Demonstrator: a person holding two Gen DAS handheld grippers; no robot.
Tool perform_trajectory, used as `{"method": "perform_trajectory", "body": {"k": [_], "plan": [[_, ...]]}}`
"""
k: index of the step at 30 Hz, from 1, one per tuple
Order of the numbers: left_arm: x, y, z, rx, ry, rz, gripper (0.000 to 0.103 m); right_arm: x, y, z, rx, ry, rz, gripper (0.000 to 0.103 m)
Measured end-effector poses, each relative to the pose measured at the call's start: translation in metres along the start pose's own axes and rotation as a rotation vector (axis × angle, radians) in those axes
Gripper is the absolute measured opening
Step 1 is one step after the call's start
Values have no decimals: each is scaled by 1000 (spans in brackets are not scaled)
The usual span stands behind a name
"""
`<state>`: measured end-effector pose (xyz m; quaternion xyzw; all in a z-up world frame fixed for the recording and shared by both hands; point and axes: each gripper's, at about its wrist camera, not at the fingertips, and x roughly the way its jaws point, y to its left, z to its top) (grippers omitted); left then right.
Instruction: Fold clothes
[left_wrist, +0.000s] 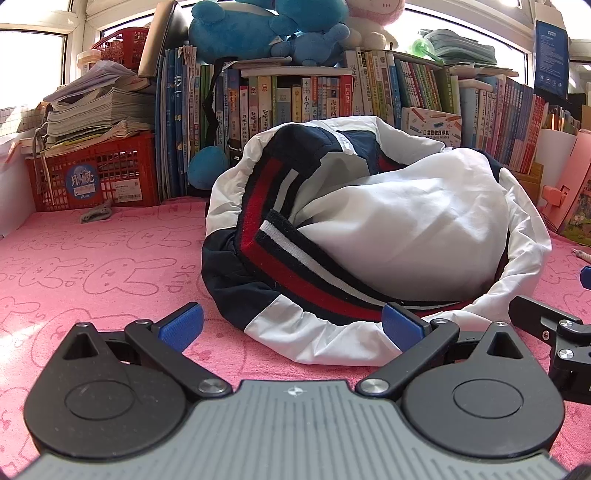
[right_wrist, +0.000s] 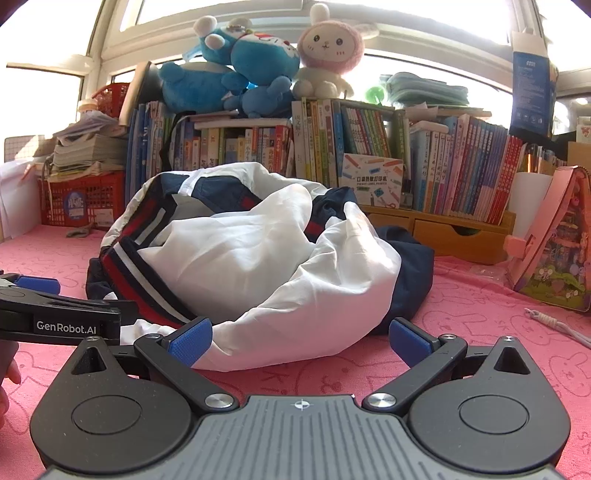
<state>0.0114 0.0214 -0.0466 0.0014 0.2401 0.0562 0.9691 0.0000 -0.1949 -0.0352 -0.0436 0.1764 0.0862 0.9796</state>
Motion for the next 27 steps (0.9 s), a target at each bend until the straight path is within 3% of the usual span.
{"method": "perform_trajectory", "body": {"k": [12,27], "plan": [[-2,-12,0,76,-15,7,103,0,1,-1,-8,-4,-27,103],[1,-12,0,81,-2,-9,103,-1,2,-2,-19,-10,-27,103]]}}
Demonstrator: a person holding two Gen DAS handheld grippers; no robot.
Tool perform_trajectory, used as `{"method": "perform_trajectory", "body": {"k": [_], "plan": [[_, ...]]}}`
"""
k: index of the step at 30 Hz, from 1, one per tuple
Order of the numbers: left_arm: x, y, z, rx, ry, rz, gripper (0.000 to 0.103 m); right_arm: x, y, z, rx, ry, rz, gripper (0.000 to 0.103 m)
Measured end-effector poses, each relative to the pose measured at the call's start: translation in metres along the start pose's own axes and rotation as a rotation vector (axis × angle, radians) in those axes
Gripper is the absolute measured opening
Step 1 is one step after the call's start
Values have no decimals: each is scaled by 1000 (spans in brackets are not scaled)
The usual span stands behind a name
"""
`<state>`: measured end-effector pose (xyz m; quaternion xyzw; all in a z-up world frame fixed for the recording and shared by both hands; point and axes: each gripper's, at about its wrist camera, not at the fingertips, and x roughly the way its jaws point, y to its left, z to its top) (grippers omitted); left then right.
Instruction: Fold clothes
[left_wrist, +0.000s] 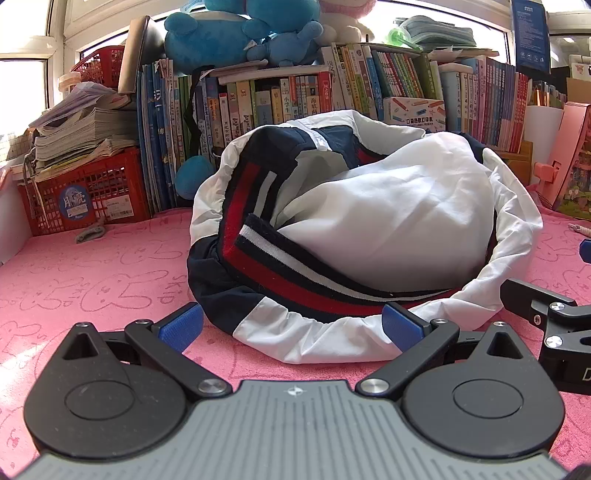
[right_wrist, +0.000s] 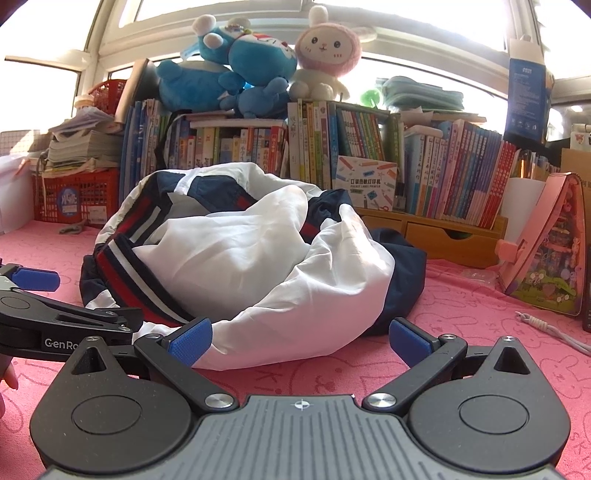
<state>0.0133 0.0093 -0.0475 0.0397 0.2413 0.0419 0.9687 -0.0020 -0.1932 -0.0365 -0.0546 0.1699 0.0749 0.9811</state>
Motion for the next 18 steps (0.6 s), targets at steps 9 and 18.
{"method": "perform_trajectory", "body": {"k": [9,18], "plan": [[11,2,0,-13,69,-36,103,-1,-1,0,1,-3,-1,103],[29,7,-2,-40,180,-66,103,-1,0,1,0,-4,1,103]]}}
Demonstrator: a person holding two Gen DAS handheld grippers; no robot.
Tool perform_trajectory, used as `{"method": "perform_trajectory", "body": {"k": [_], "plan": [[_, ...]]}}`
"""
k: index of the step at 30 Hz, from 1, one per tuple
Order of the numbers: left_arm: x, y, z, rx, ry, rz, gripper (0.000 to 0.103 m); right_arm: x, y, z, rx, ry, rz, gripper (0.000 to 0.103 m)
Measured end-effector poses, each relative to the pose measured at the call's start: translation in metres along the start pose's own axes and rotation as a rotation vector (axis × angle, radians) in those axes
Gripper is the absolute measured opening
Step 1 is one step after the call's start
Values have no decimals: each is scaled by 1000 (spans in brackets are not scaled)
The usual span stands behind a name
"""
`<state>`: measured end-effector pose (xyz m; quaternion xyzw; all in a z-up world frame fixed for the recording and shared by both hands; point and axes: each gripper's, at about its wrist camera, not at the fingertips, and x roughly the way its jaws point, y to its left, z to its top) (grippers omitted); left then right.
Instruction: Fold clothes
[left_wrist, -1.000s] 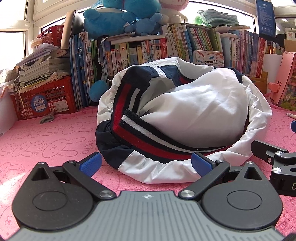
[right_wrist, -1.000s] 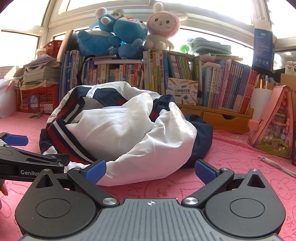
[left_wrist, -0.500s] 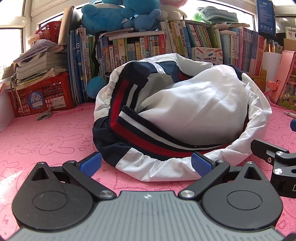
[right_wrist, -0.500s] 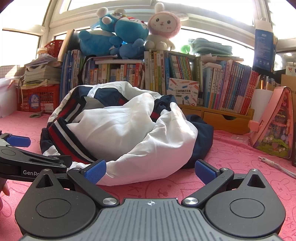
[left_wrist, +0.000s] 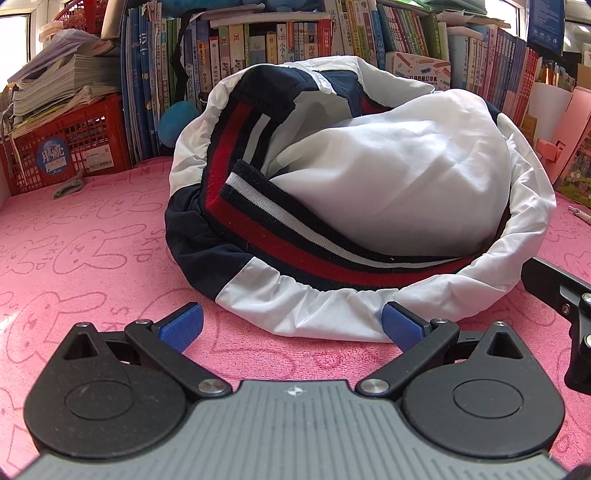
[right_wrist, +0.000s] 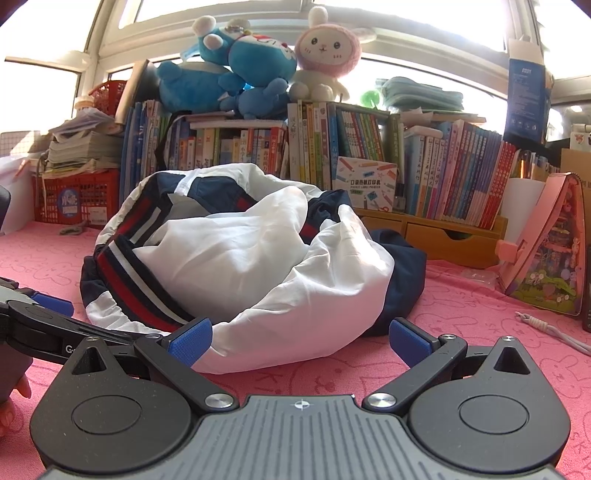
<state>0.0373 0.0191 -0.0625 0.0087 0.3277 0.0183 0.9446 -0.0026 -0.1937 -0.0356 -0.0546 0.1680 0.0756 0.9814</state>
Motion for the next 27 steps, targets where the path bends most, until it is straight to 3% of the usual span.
{"method": "perform_trajectory", "body": {"k": [18,27], "plan": [[4,4,1,-15,38,-16,103,-1,-1,0,4,-3,0,103],[4,3,2,-22,31,-22,103,1,1,0,-5,14,-41,103]]}}
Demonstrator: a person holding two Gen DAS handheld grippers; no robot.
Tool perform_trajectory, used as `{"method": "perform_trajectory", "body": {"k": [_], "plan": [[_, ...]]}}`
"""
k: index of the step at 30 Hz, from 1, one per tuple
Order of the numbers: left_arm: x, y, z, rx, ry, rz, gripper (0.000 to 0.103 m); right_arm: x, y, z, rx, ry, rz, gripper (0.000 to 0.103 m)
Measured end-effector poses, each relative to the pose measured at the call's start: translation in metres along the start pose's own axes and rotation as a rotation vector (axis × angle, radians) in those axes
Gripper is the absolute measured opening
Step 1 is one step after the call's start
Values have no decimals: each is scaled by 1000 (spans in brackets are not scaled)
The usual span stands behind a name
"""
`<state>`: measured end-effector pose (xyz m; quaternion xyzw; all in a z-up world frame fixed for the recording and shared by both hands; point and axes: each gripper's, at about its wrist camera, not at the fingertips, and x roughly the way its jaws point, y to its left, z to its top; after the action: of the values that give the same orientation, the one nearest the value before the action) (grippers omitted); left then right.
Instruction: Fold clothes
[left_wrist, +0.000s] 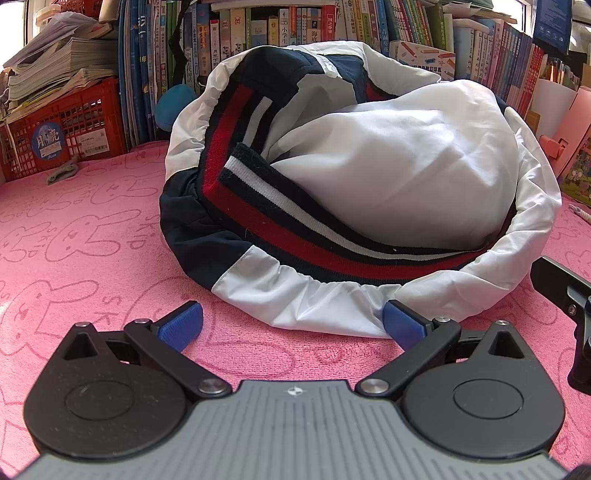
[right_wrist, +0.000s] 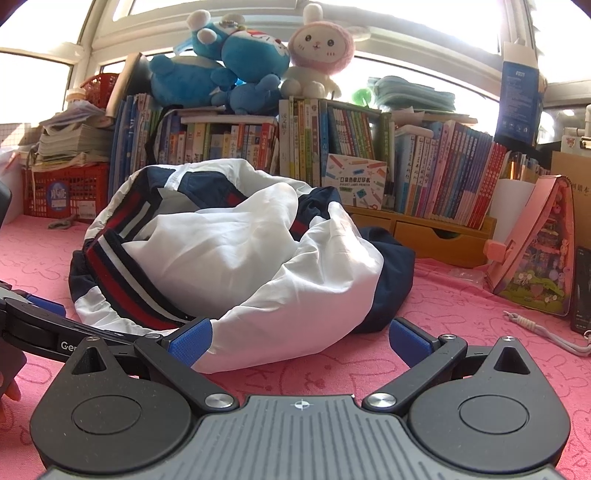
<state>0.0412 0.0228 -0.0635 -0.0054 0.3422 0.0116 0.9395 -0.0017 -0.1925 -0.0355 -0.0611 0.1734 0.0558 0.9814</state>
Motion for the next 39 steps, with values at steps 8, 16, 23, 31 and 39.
{"method": "perform_trajectory", "body": {"k": [8,16,23,31,39], "plan": [[-23,22,24,-33,-164,20,103,11,-19,24,26,-17,-29,102],[29,19,82,31,-188,64,103,24,-22,58,-12,-104,-96,102],[43,36,81,107,-185,139,103,22,-4,43,-172,-101,-119,103],[18,64,60,147,-205,231,103,25,2,37,-157,-81,-120,103],[0,67,40,164,-209,-26,103,23,15,42,-167,-99,-110,103]]}}
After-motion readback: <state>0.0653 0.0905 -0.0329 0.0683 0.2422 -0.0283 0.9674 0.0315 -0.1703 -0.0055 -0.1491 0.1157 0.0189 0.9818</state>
